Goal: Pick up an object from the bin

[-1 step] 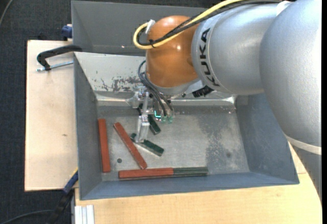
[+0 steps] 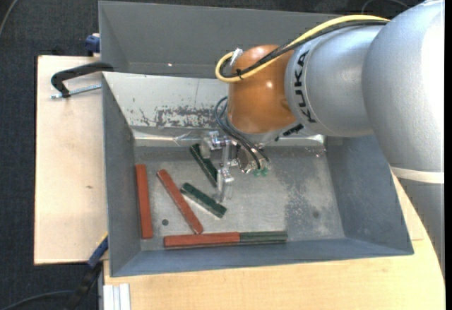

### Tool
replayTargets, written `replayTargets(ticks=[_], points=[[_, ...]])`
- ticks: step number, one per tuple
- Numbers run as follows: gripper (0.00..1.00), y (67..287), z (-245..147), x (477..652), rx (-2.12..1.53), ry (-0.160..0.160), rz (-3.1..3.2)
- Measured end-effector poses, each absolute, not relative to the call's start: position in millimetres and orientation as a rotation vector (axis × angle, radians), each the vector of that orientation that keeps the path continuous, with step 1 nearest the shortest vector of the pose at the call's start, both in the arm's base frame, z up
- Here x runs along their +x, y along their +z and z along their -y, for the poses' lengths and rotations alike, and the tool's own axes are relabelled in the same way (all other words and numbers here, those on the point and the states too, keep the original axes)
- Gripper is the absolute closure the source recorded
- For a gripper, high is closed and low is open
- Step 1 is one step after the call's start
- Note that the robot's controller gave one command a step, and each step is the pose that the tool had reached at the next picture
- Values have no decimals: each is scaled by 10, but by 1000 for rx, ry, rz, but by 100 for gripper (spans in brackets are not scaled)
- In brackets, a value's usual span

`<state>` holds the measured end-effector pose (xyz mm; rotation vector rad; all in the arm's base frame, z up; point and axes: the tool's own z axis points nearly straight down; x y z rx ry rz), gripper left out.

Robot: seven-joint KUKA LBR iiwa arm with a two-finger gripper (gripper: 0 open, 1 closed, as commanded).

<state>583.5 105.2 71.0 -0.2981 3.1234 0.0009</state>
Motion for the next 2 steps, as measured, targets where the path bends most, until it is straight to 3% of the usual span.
replayTargets(ticks=[1, 2], points=[[0, 713, -848, 5971, -136, 2, -3132], [100, 712, -855, 5968, -137, 4, -3133]])
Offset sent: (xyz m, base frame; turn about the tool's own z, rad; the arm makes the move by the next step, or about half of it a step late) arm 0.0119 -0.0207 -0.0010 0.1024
